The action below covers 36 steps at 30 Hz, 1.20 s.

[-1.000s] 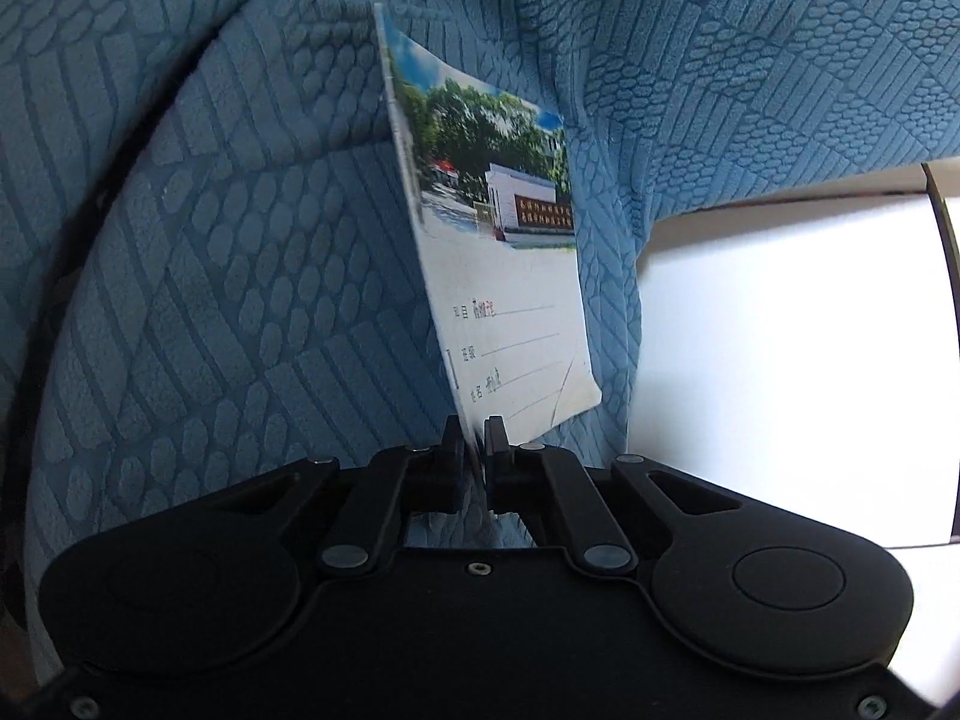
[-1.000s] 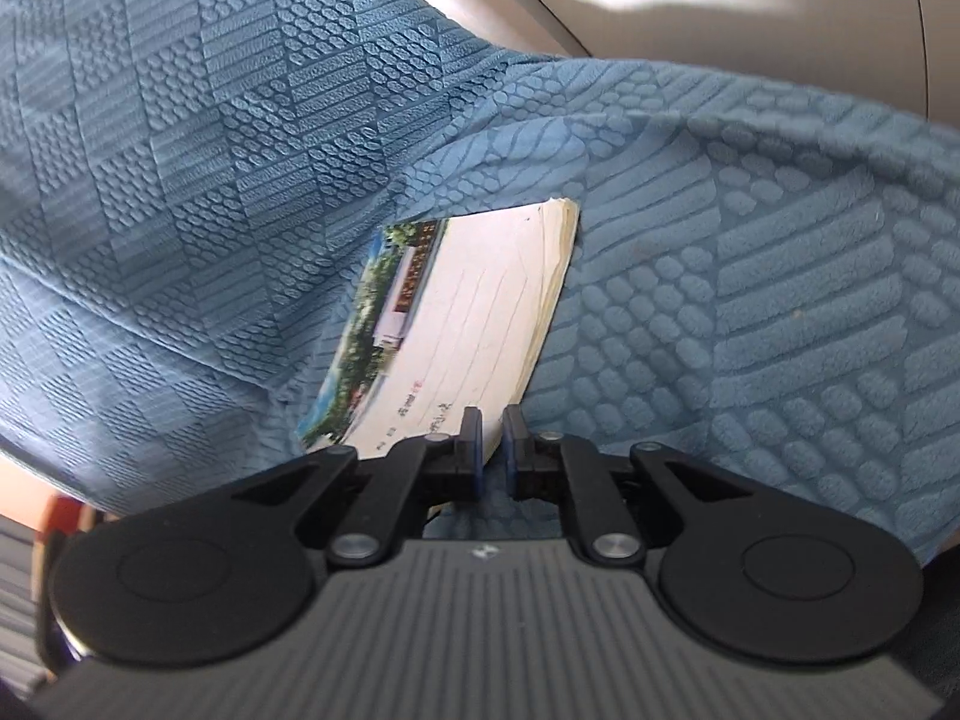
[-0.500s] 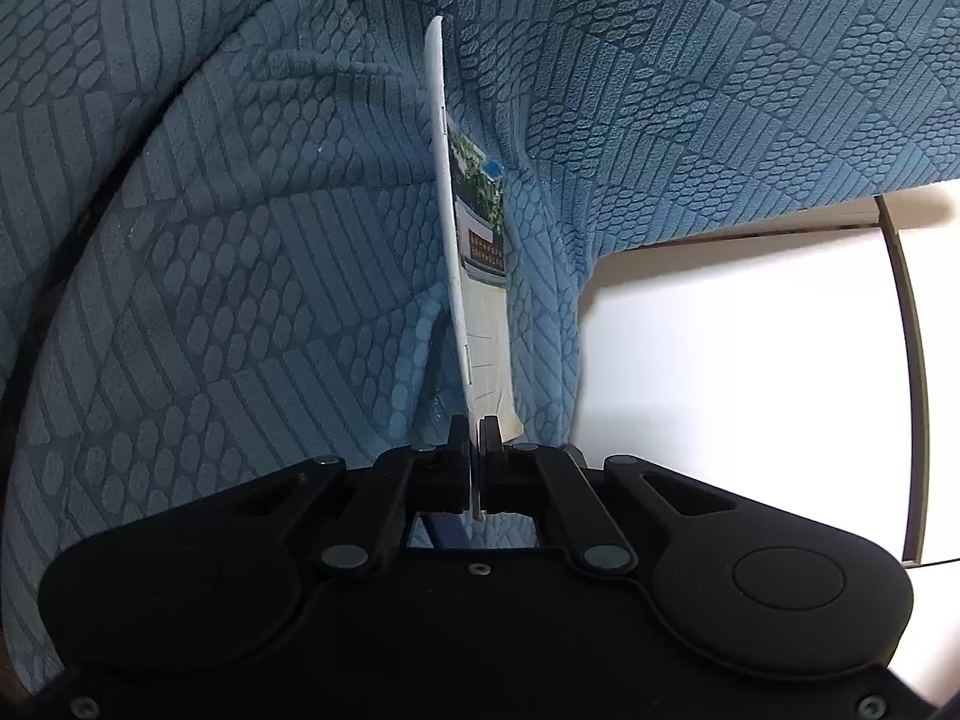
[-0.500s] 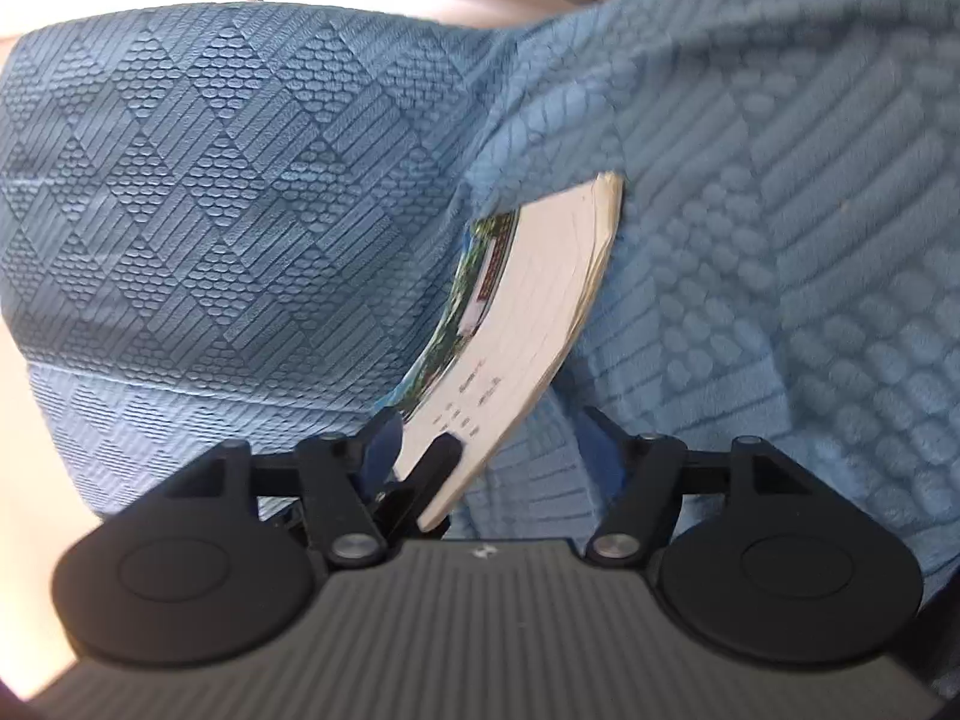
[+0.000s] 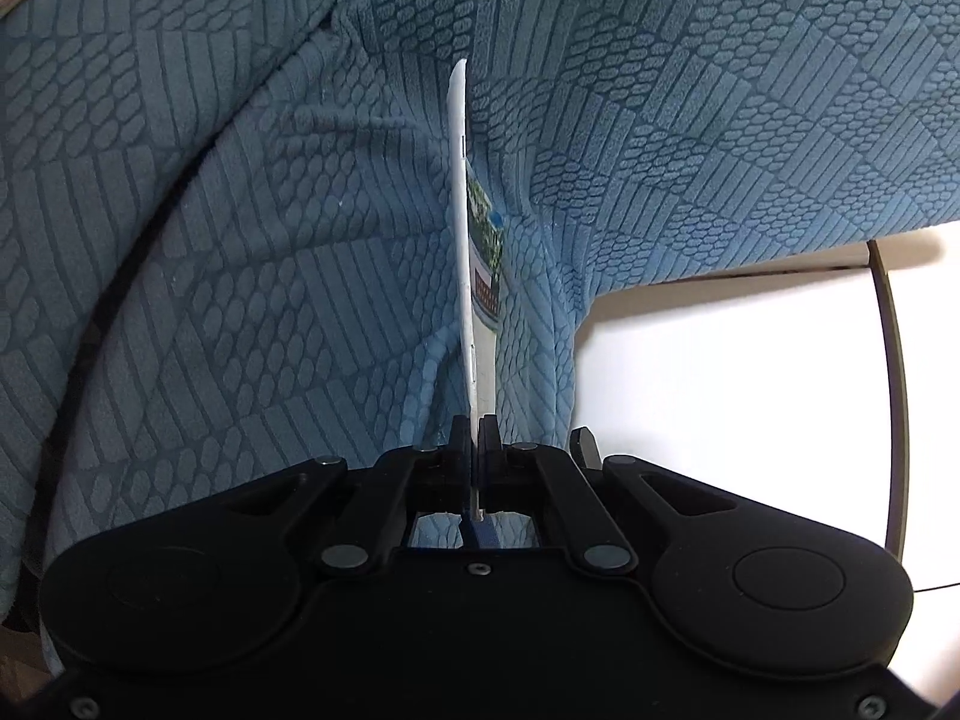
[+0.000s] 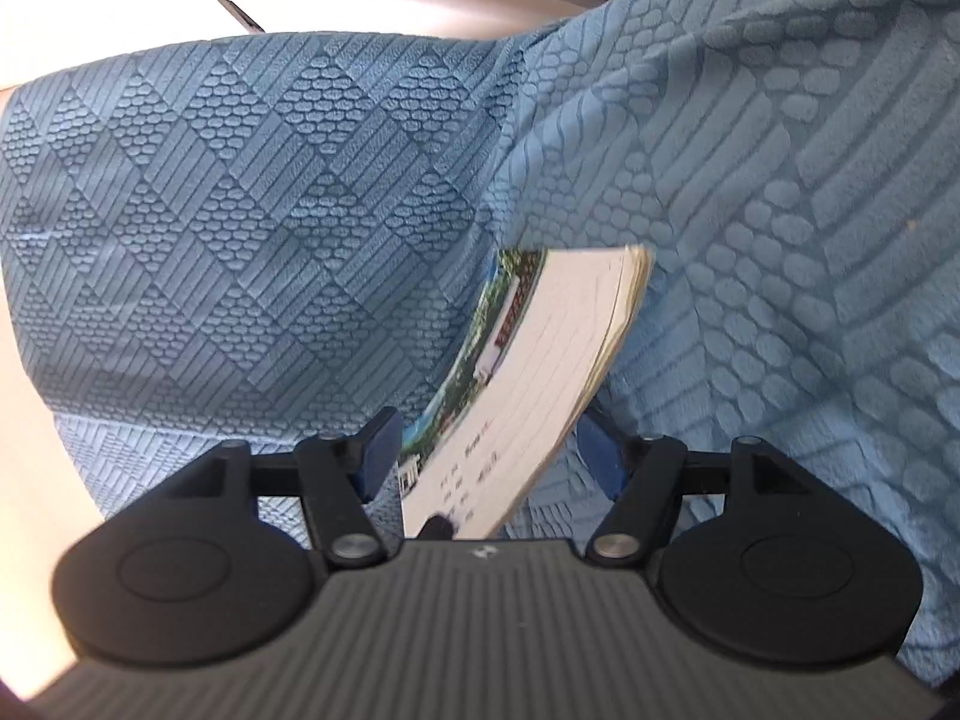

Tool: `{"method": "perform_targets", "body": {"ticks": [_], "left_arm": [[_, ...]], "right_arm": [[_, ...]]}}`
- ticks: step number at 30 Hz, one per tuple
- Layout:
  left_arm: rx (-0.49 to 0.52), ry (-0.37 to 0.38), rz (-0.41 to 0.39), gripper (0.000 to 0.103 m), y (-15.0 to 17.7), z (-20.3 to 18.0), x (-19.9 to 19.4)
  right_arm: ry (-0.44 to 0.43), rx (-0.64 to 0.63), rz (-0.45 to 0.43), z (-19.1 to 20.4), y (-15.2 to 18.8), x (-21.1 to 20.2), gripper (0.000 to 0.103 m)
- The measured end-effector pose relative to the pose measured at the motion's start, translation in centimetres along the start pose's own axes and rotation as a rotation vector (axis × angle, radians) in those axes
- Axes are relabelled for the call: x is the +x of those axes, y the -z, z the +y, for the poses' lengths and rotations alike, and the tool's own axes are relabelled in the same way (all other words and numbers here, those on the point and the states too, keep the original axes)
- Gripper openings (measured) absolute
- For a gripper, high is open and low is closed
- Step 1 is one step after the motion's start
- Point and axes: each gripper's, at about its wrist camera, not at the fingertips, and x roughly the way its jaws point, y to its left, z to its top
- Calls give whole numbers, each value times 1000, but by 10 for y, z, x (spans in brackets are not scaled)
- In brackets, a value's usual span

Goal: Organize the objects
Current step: 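Lift the photo card up off the seat with both grippers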

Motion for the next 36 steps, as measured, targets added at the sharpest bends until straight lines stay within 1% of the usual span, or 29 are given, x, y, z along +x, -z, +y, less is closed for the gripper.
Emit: {"method": "perform_targets", "body": {"ticks": [4,6,8,10,11,13,15,17,18,19,20,23,28,36], "left_arm": [[-9,4,-6,1,-5,2,-3],[-12,-1,-7,0,-7,4,-4],[-10,-5,-9,1,-9,4,-5],[-8,-8,-12,0,-11,5,-6],[-8,-7,-13,0,-11,5,-6],[-10,-8,-14,0,-12,6,-7],[-15,-6,-11,0,-12,8,-8],[-18,-5,-9,0,-12,9,-9],[-17,-4,-8,1,-11,10,-11],[-16,-6,-9,1,-10,10,-12],[-15,-8,-8,1,-9,9,-12],[-11,-8,-11,1,-8,9,-16],[-3,-9,-17,1,-3,6,-25],[23,-6,-6,1,3,4,-46]], "right_arm": [[20,-12,-14,1,-4,7,66],[39,-11,-28,-1,-6,9,63],[71,-26,-50,0,-6,9,55],[98,-46,-59,0,-7,10,51],[101,-48,-63,0,-7,10,46],[115,-54,-65,0,-7,11,41],[100,-36,-43,-2,-7,12,39],[85,-51,-32,0,-6,13,26],[93,-73,-31,3,-4,12,22],[103,-89,-28,5,-3,12,14],[106,-96,-25,6,-3,12,10],[87,-117,-30,11,-1,7,7],[57,-177,-42,24,4,-3,6],[96,-230,-57,39,23,-17,6]]}}
